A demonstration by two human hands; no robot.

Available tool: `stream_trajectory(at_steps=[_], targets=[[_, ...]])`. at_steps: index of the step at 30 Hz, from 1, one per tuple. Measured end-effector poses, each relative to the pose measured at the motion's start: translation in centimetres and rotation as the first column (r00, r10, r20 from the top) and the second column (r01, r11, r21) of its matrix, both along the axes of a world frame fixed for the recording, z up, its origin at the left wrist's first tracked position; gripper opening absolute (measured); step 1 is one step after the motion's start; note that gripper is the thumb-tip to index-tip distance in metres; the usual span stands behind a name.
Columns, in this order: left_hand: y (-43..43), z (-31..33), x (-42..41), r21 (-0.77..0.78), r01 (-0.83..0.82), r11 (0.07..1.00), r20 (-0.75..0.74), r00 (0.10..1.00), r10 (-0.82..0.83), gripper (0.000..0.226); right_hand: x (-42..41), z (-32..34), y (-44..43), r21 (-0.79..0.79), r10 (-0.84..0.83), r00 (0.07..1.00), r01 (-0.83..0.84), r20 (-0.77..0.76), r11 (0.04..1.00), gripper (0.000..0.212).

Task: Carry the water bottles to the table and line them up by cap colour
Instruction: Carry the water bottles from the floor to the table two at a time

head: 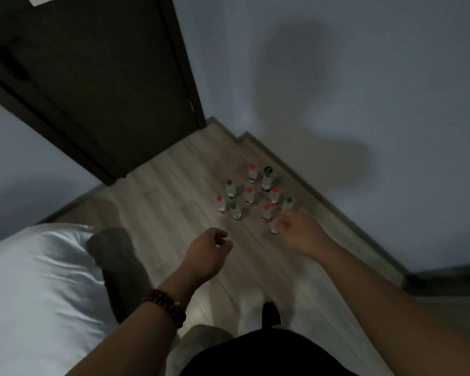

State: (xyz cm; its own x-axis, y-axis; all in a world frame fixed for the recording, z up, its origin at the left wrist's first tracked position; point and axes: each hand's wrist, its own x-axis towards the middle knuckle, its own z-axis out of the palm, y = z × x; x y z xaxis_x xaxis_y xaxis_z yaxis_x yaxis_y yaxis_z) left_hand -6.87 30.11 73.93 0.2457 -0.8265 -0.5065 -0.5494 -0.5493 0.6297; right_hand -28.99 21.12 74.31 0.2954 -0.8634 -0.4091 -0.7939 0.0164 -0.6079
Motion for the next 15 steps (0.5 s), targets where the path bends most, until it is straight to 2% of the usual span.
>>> stream_trajectory(at_steps=[3, 7, 12, 15], targets=[[-3.9, -1.0, 2.4, 0.011, 0.052, 0.999, -0.014, 0.999, -0.052, 0.032, 2.0, -0.6, -2.4, 0.047, -0.054, 0.998, 0.055, -0.019, 0.997, 0.018], [-8.8, -3.1, 5.6, 0.035, 0.166, 0.985, -0.025, 0.986, -0.166, 0.033, 4.6, -2.0, -4.1, 0.093, -0.192, 0.980, 0.197, -0.058, 0.976, 0.034], [-14.0, -5.1, 10.5, 0.038, 0.439, 0.898, -0.023, 0.898, -0.439, 0.032, 8.7, -2.2, -4.2, 0.137, -0.430, 0.886, 0.454, -0.172, 0.881, 0.050], [-16.9, -6.2, 13.3, 0.022, 0.477, 0.879, -0.015, 0.879, -0.477, 0.027, 11.2, -2.7, -4.3, 0.146, -0.518, 0.832, 0.548, -0.199, 0.824, 0.050]])
